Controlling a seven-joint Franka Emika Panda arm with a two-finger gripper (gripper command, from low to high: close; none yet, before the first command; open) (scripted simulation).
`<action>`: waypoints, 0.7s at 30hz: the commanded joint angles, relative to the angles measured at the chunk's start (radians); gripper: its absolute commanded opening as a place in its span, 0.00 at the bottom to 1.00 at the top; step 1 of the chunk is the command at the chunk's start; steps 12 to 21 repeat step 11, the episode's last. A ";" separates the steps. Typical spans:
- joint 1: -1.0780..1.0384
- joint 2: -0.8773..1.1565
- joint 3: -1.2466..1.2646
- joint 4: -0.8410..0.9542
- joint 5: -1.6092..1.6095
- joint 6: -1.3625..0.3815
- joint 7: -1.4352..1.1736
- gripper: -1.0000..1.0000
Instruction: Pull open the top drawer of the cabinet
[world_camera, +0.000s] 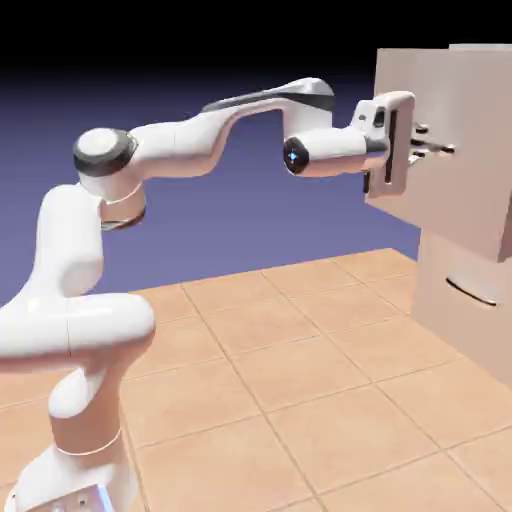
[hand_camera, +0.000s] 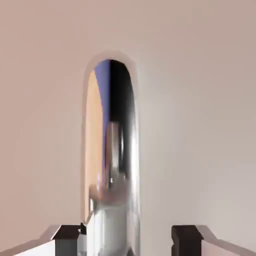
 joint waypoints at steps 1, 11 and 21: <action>-0.008 0.036 -0.012 -0.006 -0.010 -0.018 0.043 0.00; 0.203 0.105 -0.129 -0.267 -0.039 -0.089 0.066 1.00; 0.203 0.105 -0.129 -0.267 -0.039 -0.089 0.066 1.00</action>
